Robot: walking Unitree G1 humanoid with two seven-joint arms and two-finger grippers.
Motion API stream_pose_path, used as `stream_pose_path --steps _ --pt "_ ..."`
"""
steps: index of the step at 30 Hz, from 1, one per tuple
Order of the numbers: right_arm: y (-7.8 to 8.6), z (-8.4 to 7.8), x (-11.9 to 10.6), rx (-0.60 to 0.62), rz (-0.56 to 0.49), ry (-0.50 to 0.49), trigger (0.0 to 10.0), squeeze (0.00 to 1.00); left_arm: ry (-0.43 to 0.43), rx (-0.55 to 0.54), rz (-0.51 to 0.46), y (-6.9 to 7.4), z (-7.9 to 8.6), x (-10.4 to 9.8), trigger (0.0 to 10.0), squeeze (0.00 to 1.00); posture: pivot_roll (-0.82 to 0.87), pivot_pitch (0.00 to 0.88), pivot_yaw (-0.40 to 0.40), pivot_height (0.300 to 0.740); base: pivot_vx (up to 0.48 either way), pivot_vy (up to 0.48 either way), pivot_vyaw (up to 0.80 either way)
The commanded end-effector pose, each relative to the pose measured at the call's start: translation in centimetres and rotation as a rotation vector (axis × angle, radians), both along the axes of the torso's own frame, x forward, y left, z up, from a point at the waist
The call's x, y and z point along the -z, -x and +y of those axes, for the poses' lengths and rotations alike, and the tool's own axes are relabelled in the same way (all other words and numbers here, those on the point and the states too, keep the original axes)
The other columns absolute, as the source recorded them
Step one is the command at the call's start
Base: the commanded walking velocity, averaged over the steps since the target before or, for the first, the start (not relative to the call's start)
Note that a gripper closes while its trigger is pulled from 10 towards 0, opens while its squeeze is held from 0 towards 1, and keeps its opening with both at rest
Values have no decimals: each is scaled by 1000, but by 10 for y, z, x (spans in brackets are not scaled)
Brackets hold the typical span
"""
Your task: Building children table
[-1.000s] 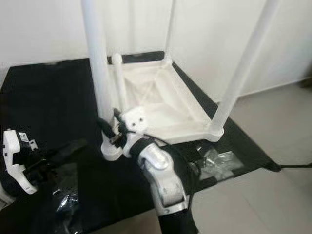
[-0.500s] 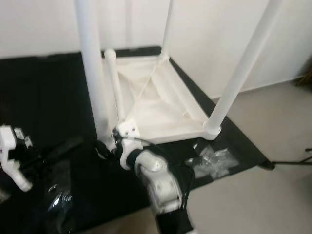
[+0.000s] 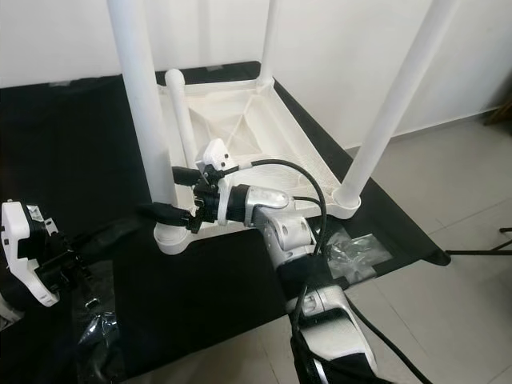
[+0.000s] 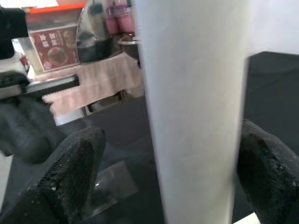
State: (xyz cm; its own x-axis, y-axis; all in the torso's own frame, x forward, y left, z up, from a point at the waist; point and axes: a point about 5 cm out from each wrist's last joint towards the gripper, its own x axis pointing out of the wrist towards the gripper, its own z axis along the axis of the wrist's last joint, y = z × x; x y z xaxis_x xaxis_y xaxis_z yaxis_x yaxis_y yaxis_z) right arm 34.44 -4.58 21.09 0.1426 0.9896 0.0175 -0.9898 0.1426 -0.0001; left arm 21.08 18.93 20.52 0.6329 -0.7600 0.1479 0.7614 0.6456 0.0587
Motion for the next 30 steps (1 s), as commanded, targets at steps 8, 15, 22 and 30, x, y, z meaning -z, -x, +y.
stream_pose_path --steps 8,15,22,30 --pt "-20 -7 -16 15 -11 -8 0 0 -4 3 6 2 -1 1 10000 0 121 114 -70 740 0 0 0" --pt "-21 -10 -9 -24 -5 24 0 0 -3 3 7 2 -2 1 10000 0 118 116 -69 740 0 0 0" --pt "-9 -30 15 -103 -4 102 0 0 6 5 3 2 -3 0 10000 0 75 117 -74 740 0 0 0" --pt "4 -16 32 364 -23 62 0 0 2 2 4 3 0 -1 10000 0 73 130 -70 740 0 0 0"
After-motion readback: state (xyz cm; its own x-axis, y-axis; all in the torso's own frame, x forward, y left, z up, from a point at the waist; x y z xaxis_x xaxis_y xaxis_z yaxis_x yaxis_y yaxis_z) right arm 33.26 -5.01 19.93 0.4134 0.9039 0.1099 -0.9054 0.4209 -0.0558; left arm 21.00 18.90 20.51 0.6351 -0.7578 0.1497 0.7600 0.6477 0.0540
